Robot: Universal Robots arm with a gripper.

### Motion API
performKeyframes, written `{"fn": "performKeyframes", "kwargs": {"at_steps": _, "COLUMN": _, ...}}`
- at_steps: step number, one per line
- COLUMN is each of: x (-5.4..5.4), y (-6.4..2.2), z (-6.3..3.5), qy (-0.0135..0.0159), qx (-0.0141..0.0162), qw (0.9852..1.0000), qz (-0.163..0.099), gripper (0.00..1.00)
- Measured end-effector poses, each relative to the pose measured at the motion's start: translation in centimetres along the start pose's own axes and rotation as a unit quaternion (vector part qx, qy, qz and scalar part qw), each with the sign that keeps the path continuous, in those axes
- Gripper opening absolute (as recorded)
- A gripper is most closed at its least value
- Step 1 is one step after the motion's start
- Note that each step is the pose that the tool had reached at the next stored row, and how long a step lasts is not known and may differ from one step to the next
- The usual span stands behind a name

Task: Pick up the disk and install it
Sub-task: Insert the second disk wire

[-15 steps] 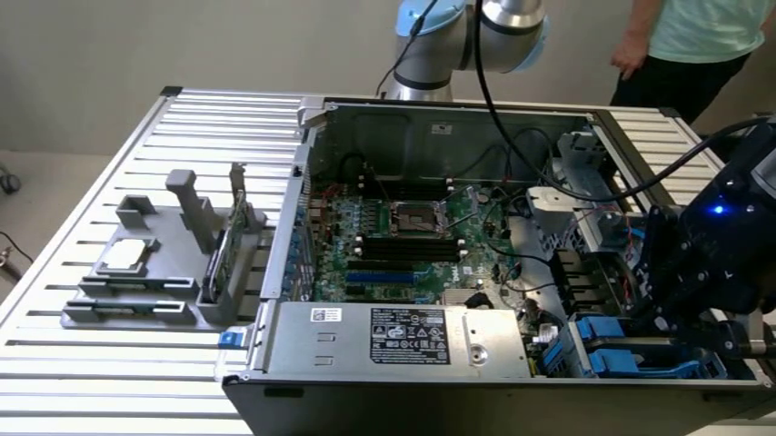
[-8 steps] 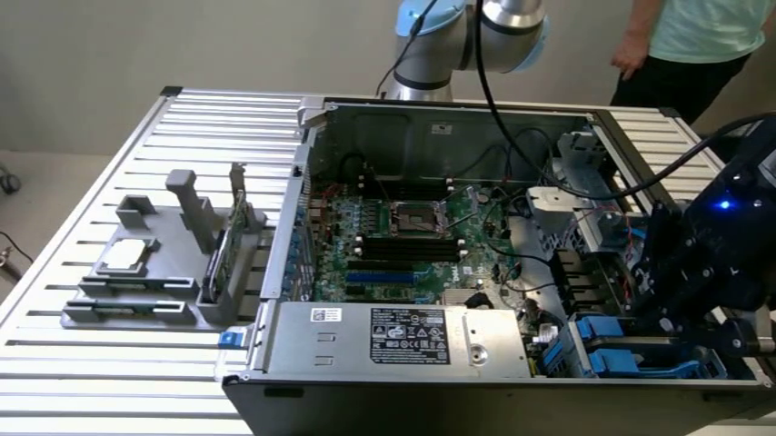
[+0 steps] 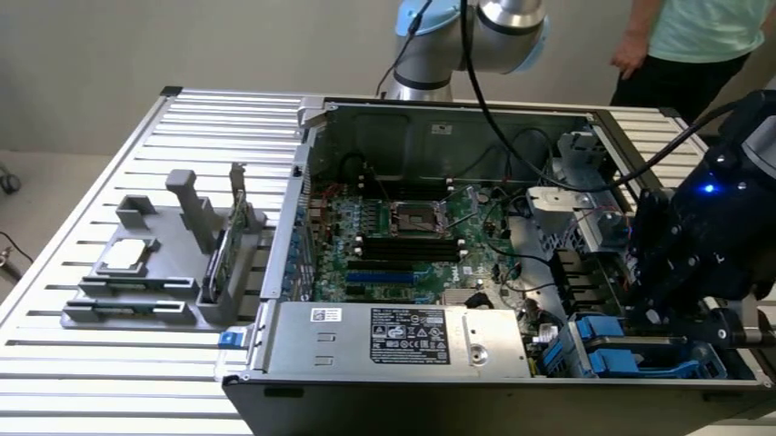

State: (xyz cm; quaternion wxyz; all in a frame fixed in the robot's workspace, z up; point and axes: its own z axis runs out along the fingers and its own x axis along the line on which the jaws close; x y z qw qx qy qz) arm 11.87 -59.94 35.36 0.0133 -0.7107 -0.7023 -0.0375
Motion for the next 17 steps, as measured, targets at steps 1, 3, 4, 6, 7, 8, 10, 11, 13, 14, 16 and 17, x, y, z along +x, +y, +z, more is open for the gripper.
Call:
{"fn": "performKeyframes", "kwargs": {"at_steps": 1, "x": 0.1, "y": -0.29, "z": -0.17, "qy": 0.0000, "qx": 0.0000, "qw": 1.0000, "qz": 0.000, "gripper": 0.25}}
{"fn": "performKeyframes", "kwargs": {"at_steps": 3, "x": 0.3, "y": -0.70, "z": -0.78, "qy": 0.0001, "qx": 0.0000, "qw": 1.0000, "qz": 0.000, "gripper": 0.25}}
{"fn": "performKeyframes", "kwargs": {"at_steps": 4, "x": 0.4, "y": -0.86, "z": -1.12, "qy": 0.0001, "qx": 0.0000, "qw": 1.0000, "qz": 0.000, "gripper": 0.25}}
{"fn": "performKeyframes", "kwargs": {"at_steps": 6, "x": 0.7, "y": -1.17, "z": -1.72, "qy": 0.0001, "qx": 0.0000, "qw": 1.0000, "qz": 0.000, "gripper": 0.16}}
{"fn": "performKeyframes", "kwargs": {"at_steps": 7, "x": 0.7, "y": -1.24, "z": -1.82, "qy": 0.0002, "qx": 0.0000, "qw": 1.0000, "qz": 0.000, "gripper": 0.16}}
{"fn": "performKeyframes", "kwargs": {"at_steps": 8, "x": 0.8, "y": -1.27, "z": -1.82, "qy": 0.0002, "qx": -0.0002, "qw": 1.0000, "qz": 0.000, "gripper": 0.11}}
{"fn": "performKeyframes", "kwargs": {"at_steps": 10, "x": 0.8, "y": -1.27, "z": -1.83, "qy": 0.0002, "qx": -0.0002, "qw": 1.0000, "qz": 0.000, "gripper": 0.11}}
{"fn": "performKeyframes", "kwargs": {"at_steps": 11, "x": 0.8, "y": -1.28, "z": -1.83, "qy": 0.0002, "qx": -0.0003, "qw": 1.0000, "qz": 0.000, "gripper": 0.11}}
{"fn": "performKeyframes", "kwargs": {"at_steps": 13, "x": 0.8, "y": -1.30, "z": -1.85, "qy": 0.0001, "qx": -0.0003, "qw": 1.0000, "qz": 0.000, "gripper": 0.11}}
{"fn": "performKeyframes", "kwargs": {"at_steps": 14, "x": 0.8, "y": -1.31, "z": -1.87, "qy": 0.0001, "qx": -0.0003, "qw": 1.0000, "qz": 0.000, "gripper": 0.11}}
{"fn": "performKeyframes", "kwargs": {"at_steps": 16, "x": 0.8, "y": -1.33, "z": -1.90, "qy": 0.0001, "qx": -0.0003, "qw": 1.0000, "qz": 0.000, "gripper": 0.11}}
{"fn": "performKeyframes", "kwargs": {"at_steps": 17, "x": 0.8, "y": -1.34, "z": -1.90, "qy": 0.0001, "qx": -0.0003, "qw": 1.0000, "qz": 0.000, "gripper": 0.11}}
